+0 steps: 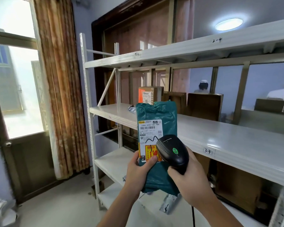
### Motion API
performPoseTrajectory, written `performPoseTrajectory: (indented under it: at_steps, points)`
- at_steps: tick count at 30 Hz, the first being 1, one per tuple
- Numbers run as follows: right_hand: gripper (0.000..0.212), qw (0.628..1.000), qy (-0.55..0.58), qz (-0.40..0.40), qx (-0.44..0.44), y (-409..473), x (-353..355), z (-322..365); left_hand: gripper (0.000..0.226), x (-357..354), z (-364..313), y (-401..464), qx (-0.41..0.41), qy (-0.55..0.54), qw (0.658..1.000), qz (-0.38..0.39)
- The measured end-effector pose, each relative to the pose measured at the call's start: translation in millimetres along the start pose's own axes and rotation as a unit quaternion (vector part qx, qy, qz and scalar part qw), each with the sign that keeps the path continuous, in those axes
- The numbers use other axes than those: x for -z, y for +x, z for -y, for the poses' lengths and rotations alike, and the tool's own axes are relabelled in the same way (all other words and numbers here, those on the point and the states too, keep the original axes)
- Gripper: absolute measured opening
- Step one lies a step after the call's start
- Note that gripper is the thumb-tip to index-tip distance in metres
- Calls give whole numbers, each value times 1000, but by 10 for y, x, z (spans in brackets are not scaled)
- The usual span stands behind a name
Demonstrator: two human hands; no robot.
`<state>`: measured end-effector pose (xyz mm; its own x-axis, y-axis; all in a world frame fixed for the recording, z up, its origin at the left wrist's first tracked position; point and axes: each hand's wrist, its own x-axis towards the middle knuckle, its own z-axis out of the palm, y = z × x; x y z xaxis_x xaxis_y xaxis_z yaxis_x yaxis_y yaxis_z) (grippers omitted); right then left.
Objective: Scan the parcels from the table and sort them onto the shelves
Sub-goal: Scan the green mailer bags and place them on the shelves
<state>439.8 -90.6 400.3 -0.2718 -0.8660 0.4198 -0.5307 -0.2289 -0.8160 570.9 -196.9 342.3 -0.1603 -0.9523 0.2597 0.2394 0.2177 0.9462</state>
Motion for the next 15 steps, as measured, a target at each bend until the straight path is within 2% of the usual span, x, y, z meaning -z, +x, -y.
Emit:
performPoseTrajectory:
  at_steps: [6, 10, 15]
  points:
    - [79, 999, -21, -31, 26, 508, -379, -86, 27, 201, 144, 671, 8, -14, 1000, 25]
    - [69, 998, -33, -49, 2, 776, -700, -119, 29, 398, 251, 1069, 15, -10, 999, 45]
    - [70, 995, -42, -93, -14, 1095, -1036, -41, 31, 613, 264, 1590, 16, -8, 996, 91]
